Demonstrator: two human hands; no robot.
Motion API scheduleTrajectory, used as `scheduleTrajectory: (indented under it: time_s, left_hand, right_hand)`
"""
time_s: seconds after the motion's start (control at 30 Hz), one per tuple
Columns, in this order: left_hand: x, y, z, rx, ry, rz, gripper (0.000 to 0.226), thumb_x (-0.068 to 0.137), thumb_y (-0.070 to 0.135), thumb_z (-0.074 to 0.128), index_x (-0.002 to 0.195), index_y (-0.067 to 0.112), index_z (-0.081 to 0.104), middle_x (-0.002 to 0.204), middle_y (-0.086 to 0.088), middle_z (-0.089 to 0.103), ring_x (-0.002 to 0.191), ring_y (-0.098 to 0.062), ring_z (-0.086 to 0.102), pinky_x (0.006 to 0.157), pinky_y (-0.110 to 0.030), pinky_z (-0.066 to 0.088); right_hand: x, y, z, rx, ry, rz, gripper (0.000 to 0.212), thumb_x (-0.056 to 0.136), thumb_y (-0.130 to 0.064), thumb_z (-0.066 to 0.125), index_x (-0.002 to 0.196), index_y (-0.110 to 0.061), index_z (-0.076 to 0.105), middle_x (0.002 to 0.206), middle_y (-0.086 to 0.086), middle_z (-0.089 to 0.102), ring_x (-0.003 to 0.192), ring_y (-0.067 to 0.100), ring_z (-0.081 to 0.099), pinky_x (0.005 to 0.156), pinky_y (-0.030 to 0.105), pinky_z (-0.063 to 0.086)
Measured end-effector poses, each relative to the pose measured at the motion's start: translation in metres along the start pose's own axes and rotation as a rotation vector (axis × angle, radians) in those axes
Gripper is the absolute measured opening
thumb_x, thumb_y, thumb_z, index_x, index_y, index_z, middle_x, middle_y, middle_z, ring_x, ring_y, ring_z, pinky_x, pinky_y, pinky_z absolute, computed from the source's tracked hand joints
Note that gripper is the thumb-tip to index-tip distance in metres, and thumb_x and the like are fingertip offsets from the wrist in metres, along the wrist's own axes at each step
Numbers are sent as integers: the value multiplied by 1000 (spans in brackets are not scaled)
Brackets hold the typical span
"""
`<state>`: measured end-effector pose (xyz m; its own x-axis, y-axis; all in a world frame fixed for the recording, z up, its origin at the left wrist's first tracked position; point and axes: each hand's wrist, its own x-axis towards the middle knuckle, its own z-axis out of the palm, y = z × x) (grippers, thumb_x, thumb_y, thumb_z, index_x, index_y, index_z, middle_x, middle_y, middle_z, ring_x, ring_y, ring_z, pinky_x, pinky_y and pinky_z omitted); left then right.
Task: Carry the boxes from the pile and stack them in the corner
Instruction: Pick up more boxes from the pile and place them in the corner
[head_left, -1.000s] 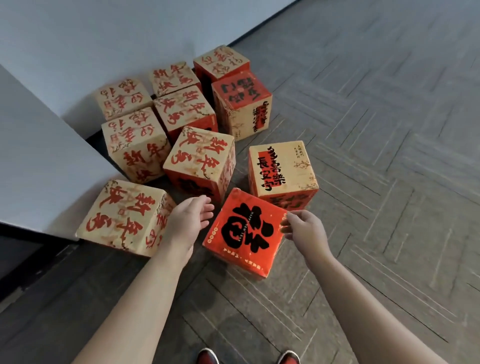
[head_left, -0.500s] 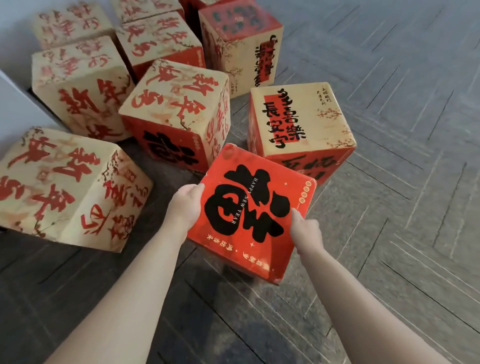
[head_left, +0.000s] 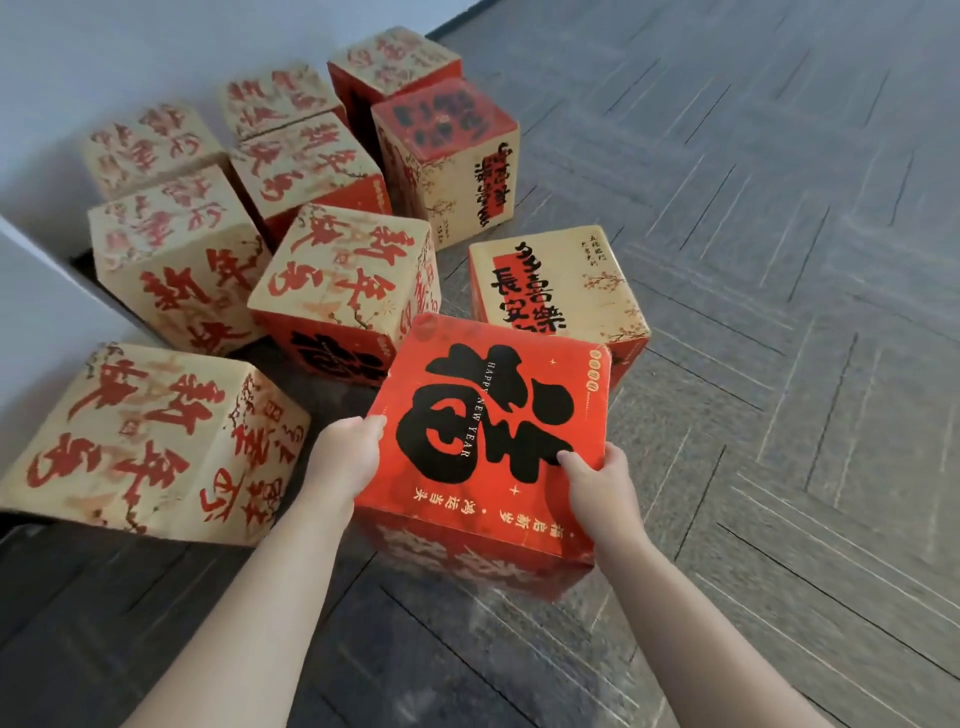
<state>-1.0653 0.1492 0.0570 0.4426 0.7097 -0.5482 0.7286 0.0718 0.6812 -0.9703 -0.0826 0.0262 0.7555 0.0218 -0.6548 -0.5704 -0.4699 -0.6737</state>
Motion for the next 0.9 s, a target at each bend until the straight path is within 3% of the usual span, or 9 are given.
scheduleTrajectory:
  time_s: [0.13,0.2,0.27,0.33,0.43,0.53,0.7,0.8,0.9]
  left_hand:
    - [-80,90,-71,13,-50,42,44,102,31,41,86,0,67,88,-17,73,85,-39,68,75,-54,56]
    - [-125,142,-109,-8,-52,82,43,105,30,39,88,5,70,96,-18,74,93,-39,69,82,-52,57]
    - [-165,193,-149,-39,-23,125,32,107,28,41,107,18,71,120,-11,70,111,-34,64,94,-40,49]
    - [-205,239,-190,-23,-21,193,39,105,35,44,134,19,64,139,-5,60,128,-28,55,105,-33,40]
    - [-248,294,-249,-158,-48,234,54,83,57,54,130,33,65,129,-2,69,118,-26,65,104,-50,51]
    - [-291,336,-301,-262,-86,319,51,82,51,57,130,34,65,121,-3,73,110,-28,70,96,-53,56]
    - [-357,380,-360,-343,-66,515,30,104,25,48,128,36,63,112,9,72,98,-13,70,76,-31,54]
    - [-371,382,-386,-428,-36,515,32,102,25,50,127,34,67,112,5,74,104,-21,71,84,-38,56]
    - [-376,369,-407,-548,-39,432,24,98,31,53,112,31,73,108,-1,77,104,-28,71,89,-45,56]
  right_hand:
    - [-89,-94,-65,28,27,-20,50,100,-40,61,137,-15,39,102,-4,59,93,22,62,95,54,54]
    - [-138,-147,-98,41,17,-73,45,100,-39,61,135,-17,42,105,-3,62,94,20,64,92,51,56]
    - [-187,-201,-129,52,3,-148,37,102,-36,60,132,-21,45,105,-6,64,94,17,66,80,42,57]
    - [-238,-254,-156,71,-17,-220,29,103,-32,59,129,-26,50,104,-10,67,92,13,68,74,36,56]
    - [-307,-324,-187,114,-77,-307,31,103,-28,59,133,-31,60,108,-5,77,94,19,76,87,45,62]
    - [-366,-380,-205,209,-152,-349,31,104,-25,60,133,-35,57,109,0,79,90,20,79,86,45,64]
    - [-437,-433,-210,305,-181,-410,44,101,-29,66,140,-26,47,116,6,75,93,22,79,86,46,65]
    - [-463,-449,-204,313,-197,-467,50,98,-31,70,142,-21,48,116,8,76,93,23,79,85,48,65]
    - [-485,-458,-194,310,-225,-506,47,98,-28,72,138,-21,50,114,9,77,93,26,80,85,51,65]
